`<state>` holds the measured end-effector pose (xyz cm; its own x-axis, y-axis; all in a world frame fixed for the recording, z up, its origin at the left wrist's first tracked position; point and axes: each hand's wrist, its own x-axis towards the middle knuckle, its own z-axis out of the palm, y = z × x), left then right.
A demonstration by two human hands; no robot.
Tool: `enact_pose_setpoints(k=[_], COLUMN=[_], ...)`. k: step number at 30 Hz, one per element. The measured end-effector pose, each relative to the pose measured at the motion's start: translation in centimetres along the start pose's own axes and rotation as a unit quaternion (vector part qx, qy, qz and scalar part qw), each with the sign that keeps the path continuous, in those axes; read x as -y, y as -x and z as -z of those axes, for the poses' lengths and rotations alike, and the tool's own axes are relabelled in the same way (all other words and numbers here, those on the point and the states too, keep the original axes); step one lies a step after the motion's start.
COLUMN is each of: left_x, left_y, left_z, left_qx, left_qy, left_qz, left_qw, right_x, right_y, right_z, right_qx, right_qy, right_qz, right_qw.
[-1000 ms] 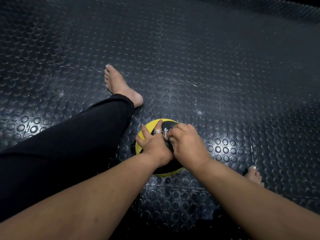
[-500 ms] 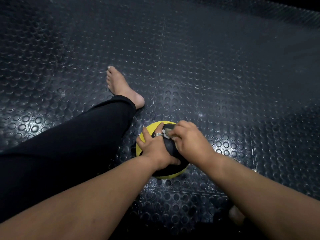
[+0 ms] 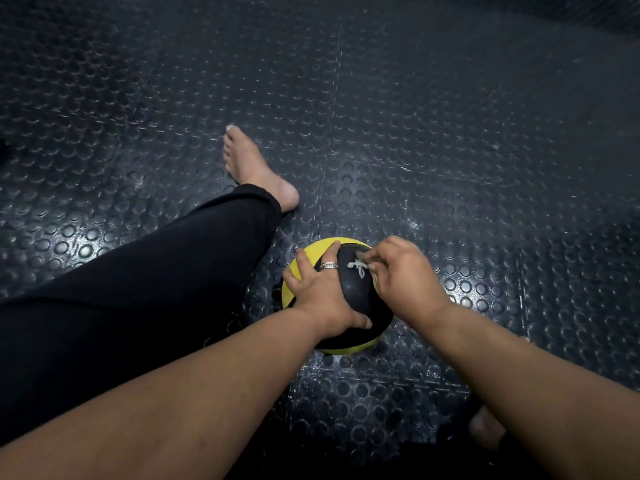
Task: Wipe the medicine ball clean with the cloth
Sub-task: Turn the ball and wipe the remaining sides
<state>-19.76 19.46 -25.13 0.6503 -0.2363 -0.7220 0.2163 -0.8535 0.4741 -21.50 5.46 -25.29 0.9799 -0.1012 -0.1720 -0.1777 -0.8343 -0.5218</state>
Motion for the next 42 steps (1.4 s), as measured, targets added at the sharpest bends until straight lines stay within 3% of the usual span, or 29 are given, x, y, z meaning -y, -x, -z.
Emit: enact_pose_setpoints(k=[4, 9, 11, 13, 15, 21, 23, 25, 28, 31, 34, 35, 38, 42], left_x=[0.3, 0.8, 0.8, 0.7, 1.0, 0.6, -0.1, -0.1, 0.6, 0.9, 0.5, 0.5, 0.5, 0.5], left_y=[-0.3, -0.2, -0.1, 0.0, 0.0, -0.3, -0.1, -0.2, 0.0, 0.0, -0.1, 0.0, -0.1, -0.4], left_z=[0.5, 0.4, 0.0, 0.0, 0.2, 0.4, 0.2, 0.1, 0.4, 0.5, 0.5, 0.5, 0.7, 0.6], left_qx=[0.006, 0.006, 0.004, 0.002, 0.004, 0.003, 0.001, -0.002, -0.002, 0.003, 0.004, 0.003, 0.006, 0.009], left_qy=[-0.005, -0.003, -0.012, -0.016, -0.006, -0.003, -0.01, -0.009, 0.005, 0.01, 0.007, 0.006, 0.011, 0.004], left_qz=[0.002, -0.003, -0.003, -0.005, -0.004, -0.005, -0.003, -0.003, -0.012, -0.01, -0.01, -0.009, -0.004, -0.006], left_qw=[1.0, 1.0, 1.0, 1.0, 1.0, 1.0, 1.0, 1.0, 1.0, 1.0, 1.0, 1.0, 1.0, 1.0], right_x=[0.5, 1.2, 0.3, -0.2, 0.3, 2.1, 0.5, -1.5, -3.6, -2.8, -1.5, -1.4, -0.5, 0.5], right_y=[-2.6, -0.3, -1.2, -2.5, -2.7, 1.6, 0.7, -0.6, -1.6, -1.7, -1.0, -0.7, 0.7, 2.1], right_z=[-0.4, -0.3, -0.4, -0.3, -0.3, -0.1, 0.1, 0.7, 2.8, 3.3, 1.3, 0.5, -1.3, -2.6], right_qx=[0.001, 0.029, 0.017, 0.001, 0.005, -0.021, -0.018, -0.006, -0.043, -0.067, 0.006, 0.015, -0.035, -0.067], right_qy=[-0.009, 0.004, -0.013, -0.067, -0.094, -0.086, -0.057, -0.042, -0.156, -0.276, -0.383, -0.374, -0.13, -0.053], right_qz=[-0.078, 0.062, -0.001, -0.129, -0.185, -0.041, -0.083, -0.192, -0.315, -0.29, -0.268, -0.269, -0.247, -0.211], right_qw=[0.997, 0.998, 1.0, 0.989, 0.978, 0.995, 0.995, 0.98, 0.935, 0.914, 0.884, 0.887, 0.96, 0.974])
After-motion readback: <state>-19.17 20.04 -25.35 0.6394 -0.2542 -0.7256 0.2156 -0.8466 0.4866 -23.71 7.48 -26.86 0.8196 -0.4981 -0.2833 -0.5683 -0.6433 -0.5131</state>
